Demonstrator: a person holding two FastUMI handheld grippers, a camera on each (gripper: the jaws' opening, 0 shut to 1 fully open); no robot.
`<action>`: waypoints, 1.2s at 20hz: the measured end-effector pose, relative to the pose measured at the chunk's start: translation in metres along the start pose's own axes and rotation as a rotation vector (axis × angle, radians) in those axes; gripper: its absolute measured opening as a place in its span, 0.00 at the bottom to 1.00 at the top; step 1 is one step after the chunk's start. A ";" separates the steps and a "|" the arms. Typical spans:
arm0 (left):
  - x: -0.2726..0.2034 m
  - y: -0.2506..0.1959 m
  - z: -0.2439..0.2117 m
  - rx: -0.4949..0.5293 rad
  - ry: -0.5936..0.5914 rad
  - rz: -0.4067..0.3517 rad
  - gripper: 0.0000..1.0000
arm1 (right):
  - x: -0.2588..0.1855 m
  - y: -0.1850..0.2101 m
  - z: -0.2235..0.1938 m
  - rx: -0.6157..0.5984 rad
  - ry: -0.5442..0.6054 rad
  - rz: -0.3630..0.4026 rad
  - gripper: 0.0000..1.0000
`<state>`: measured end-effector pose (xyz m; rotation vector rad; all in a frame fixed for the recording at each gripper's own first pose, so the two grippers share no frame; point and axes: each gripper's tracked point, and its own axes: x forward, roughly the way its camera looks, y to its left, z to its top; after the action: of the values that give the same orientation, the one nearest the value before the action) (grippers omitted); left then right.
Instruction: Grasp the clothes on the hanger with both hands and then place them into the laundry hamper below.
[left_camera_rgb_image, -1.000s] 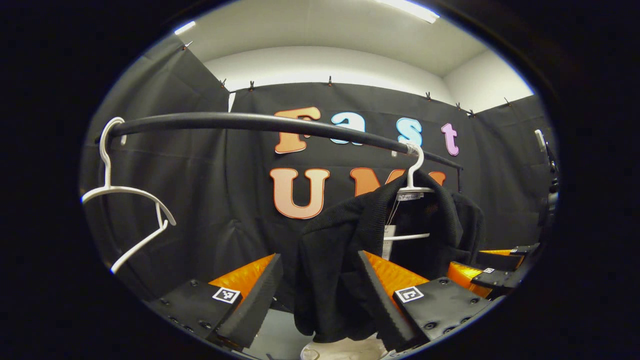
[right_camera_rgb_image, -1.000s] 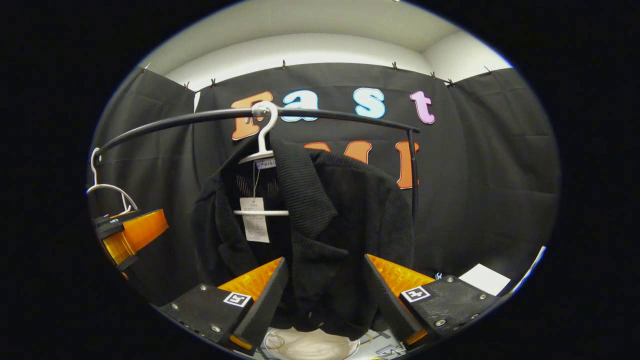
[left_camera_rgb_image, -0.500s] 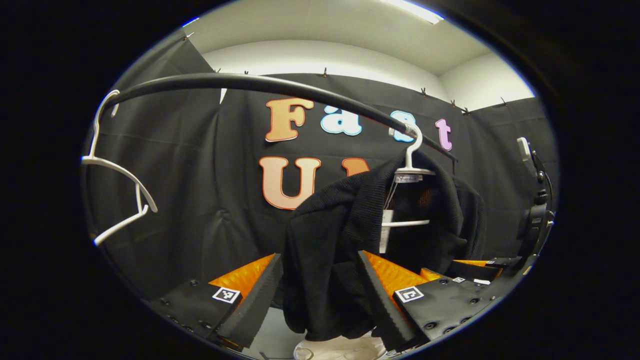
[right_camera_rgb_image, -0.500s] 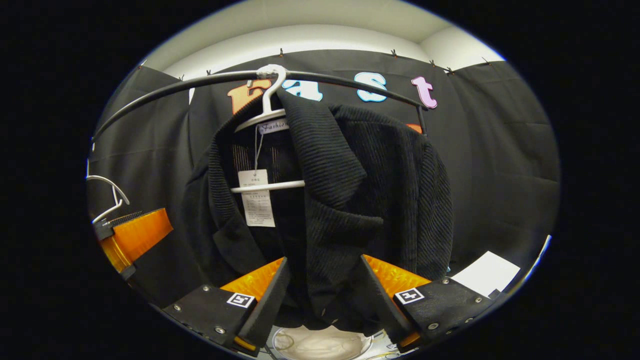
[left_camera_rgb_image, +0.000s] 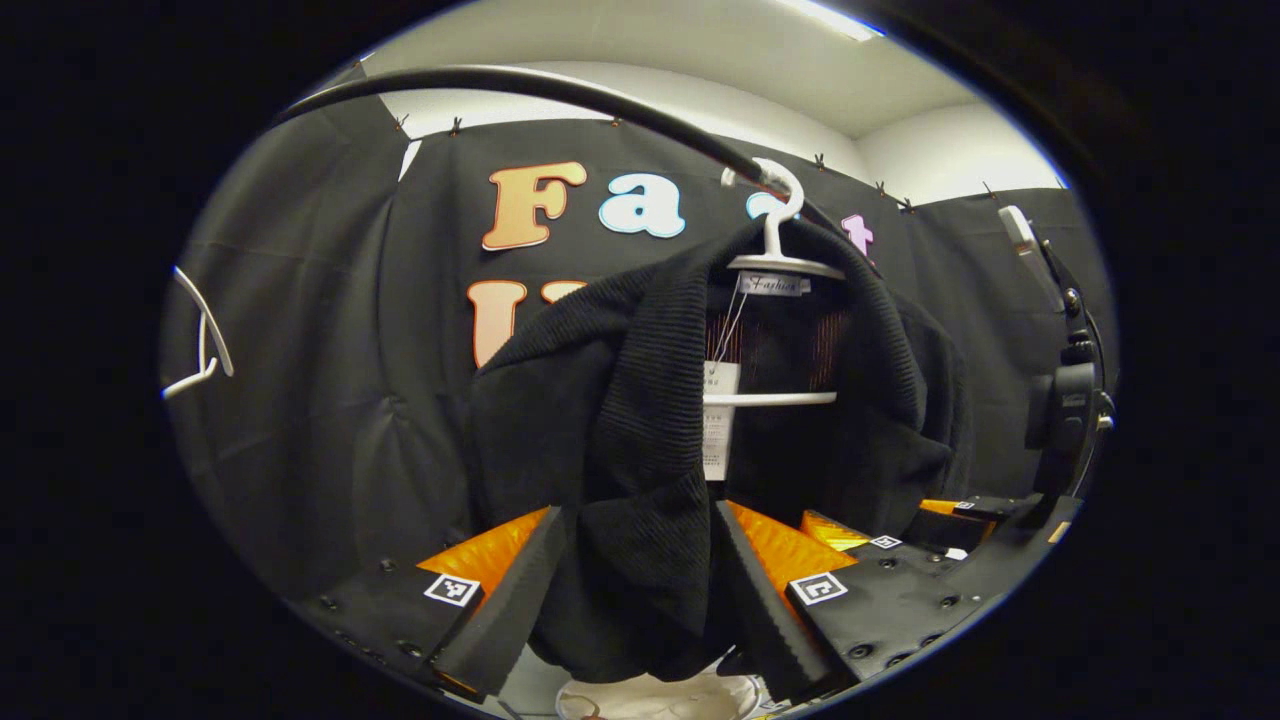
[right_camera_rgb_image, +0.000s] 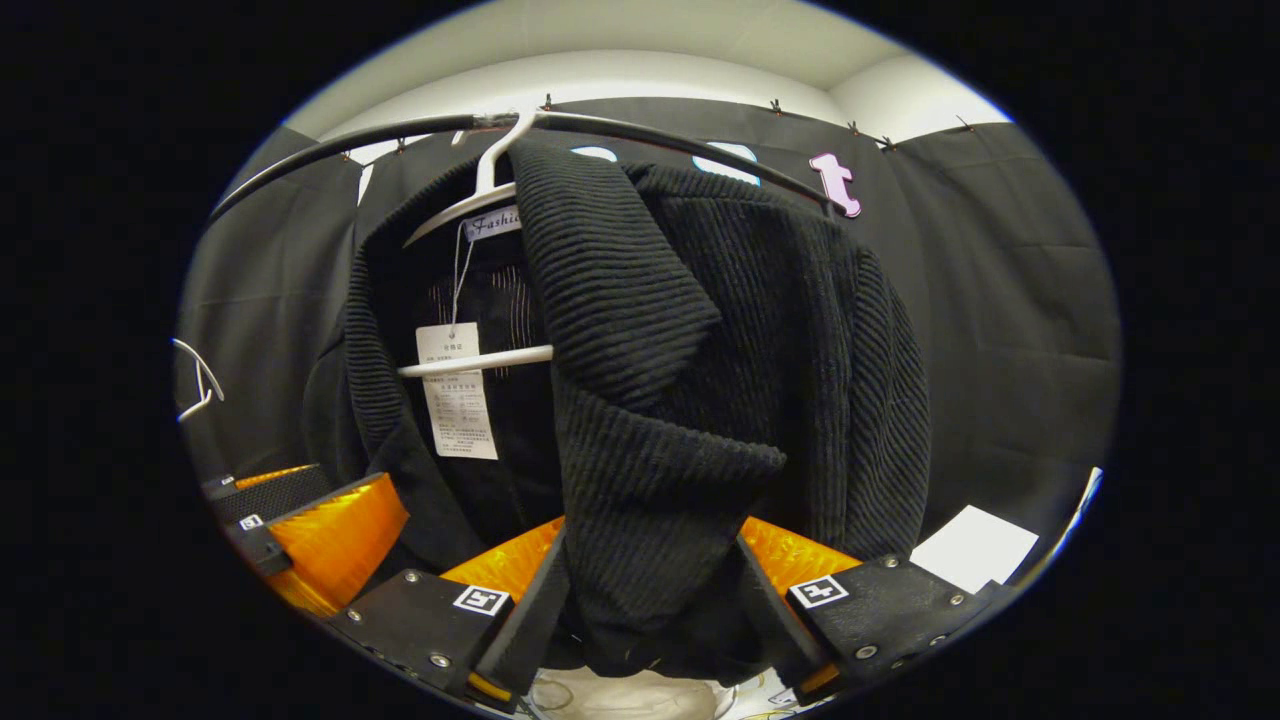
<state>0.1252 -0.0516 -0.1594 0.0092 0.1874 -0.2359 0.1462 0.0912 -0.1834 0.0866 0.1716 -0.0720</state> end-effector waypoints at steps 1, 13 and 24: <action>0.002 0.002 -0.007 -0.002 0.005 0.007 0.93 | 0.003 -0.003 0.001 -0.010 -0.004 0.005 0.86; 0.045 0.011 -0.032 -0.056 0.026 0.037 0.55 | 0.023 -0.018 0.007 0.002 -0.014 0.057 0.28; 0.002 0.050 0.003 0.067 0.036 0.113 0.07 | -0.033 -0.065 0.053 -0.060 -0.026 0.074 0.03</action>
<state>0.1391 -0.0034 -0.1571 0.0904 0.2144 -0.1297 0.1176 0.0239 -0.1310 0.0324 0.1439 0.0056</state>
